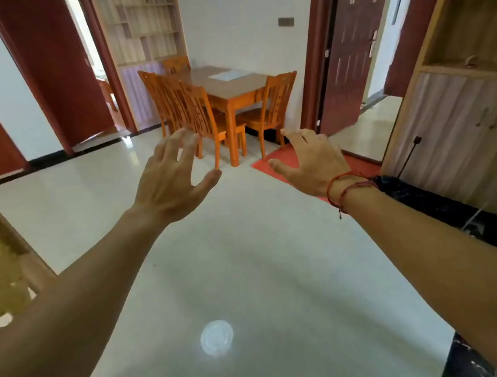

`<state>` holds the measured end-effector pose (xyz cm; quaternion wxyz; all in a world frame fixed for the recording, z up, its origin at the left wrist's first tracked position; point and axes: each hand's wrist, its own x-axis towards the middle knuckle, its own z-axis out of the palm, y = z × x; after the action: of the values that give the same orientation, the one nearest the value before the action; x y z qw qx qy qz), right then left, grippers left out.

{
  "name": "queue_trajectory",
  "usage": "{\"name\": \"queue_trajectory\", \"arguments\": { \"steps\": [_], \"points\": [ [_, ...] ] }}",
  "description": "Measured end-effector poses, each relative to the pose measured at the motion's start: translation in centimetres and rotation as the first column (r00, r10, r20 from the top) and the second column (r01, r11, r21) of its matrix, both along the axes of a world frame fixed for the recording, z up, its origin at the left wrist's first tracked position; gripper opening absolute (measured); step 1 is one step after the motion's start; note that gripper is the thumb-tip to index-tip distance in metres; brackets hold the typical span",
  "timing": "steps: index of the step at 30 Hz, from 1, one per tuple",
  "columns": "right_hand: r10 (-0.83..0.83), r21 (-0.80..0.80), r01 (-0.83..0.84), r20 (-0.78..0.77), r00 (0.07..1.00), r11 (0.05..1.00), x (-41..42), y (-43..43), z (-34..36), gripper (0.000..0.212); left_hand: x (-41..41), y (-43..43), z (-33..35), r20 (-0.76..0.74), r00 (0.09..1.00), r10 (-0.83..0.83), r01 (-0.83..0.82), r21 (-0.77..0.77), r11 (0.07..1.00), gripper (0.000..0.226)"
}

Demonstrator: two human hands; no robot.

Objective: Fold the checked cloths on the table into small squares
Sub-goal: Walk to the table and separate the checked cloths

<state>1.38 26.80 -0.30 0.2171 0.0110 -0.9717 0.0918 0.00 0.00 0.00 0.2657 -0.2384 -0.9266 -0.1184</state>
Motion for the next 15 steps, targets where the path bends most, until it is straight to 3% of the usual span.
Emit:
{"name": "queue_trajectory", "arguments": {
  "steps": [9,15],
  "points": [
    [-0.016,0.006,0.015,0.119,0.993,1.000,-14.6,-2.5,-3.6,0.071,-14.5,-1.9,-3.5,0.048,0.998,0.040,-0.040,-0.006,0.999,0.086],
    [-0.033,0.004,0.033,0.116,0.993,0.999,-23.6,-3.7,-3.1,0.069,-24.0,-2.8,-3.5,0.100,0.994,0.044,-0.045,0.007,0.999,0.089]
  ]
}}
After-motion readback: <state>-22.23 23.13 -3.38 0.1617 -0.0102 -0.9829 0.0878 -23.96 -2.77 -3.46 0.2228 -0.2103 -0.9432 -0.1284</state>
